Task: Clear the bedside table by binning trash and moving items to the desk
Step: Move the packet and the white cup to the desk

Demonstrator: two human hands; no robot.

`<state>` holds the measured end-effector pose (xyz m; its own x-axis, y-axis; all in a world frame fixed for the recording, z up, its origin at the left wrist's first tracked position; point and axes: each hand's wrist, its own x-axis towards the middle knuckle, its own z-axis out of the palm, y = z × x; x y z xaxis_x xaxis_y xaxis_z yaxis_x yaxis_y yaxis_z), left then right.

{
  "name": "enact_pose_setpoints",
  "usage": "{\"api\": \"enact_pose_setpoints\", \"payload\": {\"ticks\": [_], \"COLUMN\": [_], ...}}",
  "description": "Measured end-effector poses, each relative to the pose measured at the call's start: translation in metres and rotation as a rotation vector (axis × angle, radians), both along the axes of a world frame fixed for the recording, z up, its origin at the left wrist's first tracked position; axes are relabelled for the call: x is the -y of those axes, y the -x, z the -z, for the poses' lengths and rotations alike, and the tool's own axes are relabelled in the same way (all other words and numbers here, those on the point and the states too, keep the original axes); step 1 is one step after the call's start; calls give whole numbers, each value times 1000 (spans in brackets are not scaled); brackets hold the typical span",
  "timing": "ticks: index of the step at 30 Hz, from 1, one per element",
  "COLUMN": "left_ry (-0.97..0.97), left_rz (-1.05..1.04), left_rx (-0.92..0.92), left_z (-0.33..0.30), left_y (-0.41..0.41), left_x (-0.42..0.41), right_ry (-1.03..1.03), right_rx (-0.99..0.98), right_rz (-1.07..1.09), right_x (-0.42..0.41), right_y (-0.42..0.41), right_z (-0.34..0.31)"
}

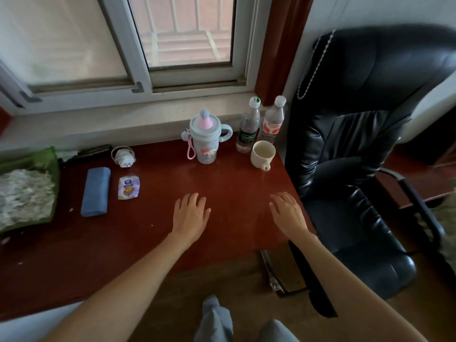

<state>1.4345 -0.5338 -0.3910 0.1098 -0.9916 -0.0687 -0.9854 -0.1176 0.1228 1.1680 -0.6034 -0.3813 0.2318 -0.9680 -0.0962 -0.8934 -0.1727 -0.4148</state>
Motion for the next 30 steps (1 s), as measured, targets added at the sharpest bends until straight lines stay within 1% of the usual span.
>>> {"api": "enact_pose_setpoints", "payload": {"ticks": [4, 9, 12, 16, 20, 25, 30], "left_ry": [67, 162, 206, 206, 285, 390, 431], "left_rz": [-63, -135, -190, -294, -358, -371, -351], "left_rx": [8, 48, 91, 154, 179, 241, 256], "left_z": [-24, -58, -81, -116, -165, -241, -306], "left_y": [-2, 14, 35, 70, 100, 130, 140], "left_x": [-18, -47, -74, -109, -135, -161, -171], "right_ry": [50, 80, 163, 280, 384, 450, 540], "right_rx": [-12, -17, -18, -26, 23, -22, 58], "right_rz": [-91, -213, -314, -411, -422, -467, -441], "right_x": [-3, -18, -34, -57, -74, -92, -98], "right_y": [-3, 6, 22, 51, 78, 93, 104], "right_z": [-24, -61, -85, -127, -185, -252, -308]}}
